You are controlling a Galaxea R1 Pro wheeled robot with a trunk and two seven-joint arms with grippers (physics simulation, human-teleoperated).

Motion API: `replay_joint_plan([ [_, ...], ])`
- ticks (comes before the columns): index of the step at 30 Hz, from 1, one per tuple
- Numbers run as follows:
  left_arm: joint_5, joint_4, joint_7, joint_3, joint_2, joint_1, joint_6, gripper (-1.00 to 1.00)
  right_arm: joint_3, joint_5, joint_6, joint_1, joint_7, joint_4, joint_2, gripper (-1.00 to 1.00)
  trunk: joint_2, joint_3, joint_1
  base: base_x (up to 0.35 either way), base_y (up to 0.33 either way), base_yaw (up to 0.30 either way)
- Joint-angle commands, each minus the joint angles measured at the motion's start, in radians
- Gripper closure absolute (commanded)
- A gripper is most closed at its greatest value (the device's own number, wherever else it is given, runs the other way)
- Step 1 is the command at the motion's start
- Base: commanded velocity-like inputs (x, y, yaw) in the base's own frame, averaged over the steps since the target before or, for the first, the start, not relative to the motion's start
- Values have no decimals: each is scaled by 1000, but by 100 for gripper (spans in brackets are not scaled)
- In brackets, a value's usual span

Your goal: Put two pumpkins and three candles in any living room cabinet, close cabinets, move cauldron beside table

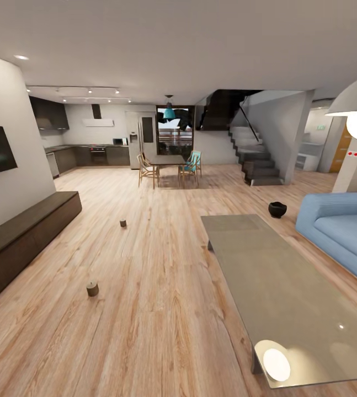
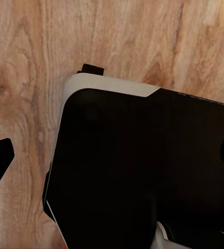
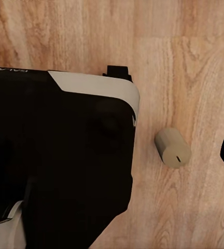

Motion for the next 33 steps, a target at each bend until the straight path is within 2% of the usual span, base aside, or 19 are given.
replay_joint_plan([
  [1, 12, -2, 0, 1, 0, 0, 6, -100, 0, 6, 5, -1, 0, -1, 0, -100, -1, -1, 0, 0, 0, 0],
  [7, 56, -1, 4, 0, -1, 0, 3, -100, 0, 6, 5, -1, 0, -1, 0, -100, -1, -1, 0, 0, 0, 0],
  [8, 74, -1, 6, 0, -1, 0, 3, -100, 0, 6, 5, -1, 0, -1, 0, -100, -1, -1, 0, 0, 0, 0],
  [12, 110, 1, 8, -2, 0, 0, -1, -100, 0, 6, 5, -1, 0, -1, 0, -100, -1, -1, 0, 0, 0, 0],
  [21, 120, 27, 10, -5, -1, 0, -77, -100, 0, 6, 2, -1, 0, -1, 0, -100, -1, -1, 0, 0, 0, 46],
  [33, 120, 37, 9, -4, -1, 0, -108, -100, 2, 6, 1, -1, 0, -1, 0, -100, -1, -1, 0, 29, 19, 261],
])
